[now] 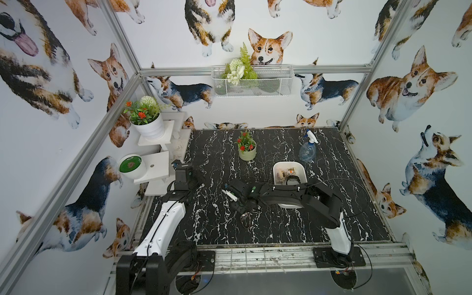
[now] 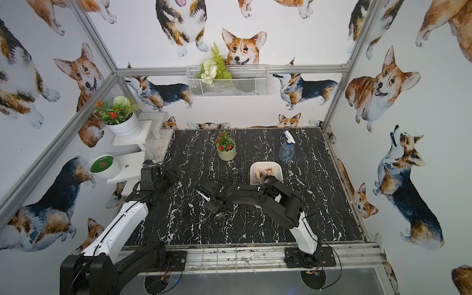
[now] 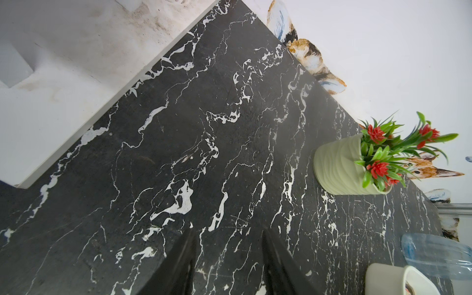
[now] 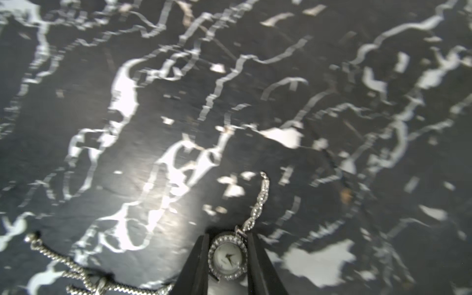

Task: Put the watch into the storage box
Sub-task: Pick up the watch at the center of the board.

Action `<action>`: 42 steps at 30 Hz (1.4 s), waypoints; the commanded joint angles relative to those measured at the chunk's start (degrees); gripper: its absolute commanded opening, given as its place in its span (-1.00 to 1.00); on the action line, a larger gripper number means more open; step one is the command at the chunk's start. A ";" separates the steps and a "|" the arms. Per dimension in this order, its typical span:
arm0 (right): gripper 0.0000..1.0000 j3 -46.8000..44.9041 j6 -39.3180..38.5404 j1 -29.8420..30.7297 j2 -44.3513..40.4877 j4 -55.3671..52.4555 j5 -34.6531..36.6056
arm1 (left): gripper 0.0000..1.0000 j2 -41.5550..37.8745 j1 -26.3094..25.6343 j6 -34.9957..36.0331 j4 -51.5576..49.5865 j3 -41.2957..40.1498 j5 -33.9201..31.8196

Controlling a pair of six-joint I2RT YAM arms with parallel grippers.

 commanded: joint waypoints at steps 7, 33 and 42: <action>-0.73 -1.69 -5.04 -3.72 -1.68 -1.12 -0.03 | -0.04 -0.09 0.14 0.48 1.37 0.09 0.05; -0.49 -2.30 -7.03 -4.86 -2.65 -0.86 -0.99 | -0.04 -0.96 0.15 0.53 1.46 -0.35 0.10; -0.68 -3.37 -6.99 -4.95 -5.44 -0.66 0.21 | -0.04 -0.70 0.15 0.48 1.87 -0.57 0.18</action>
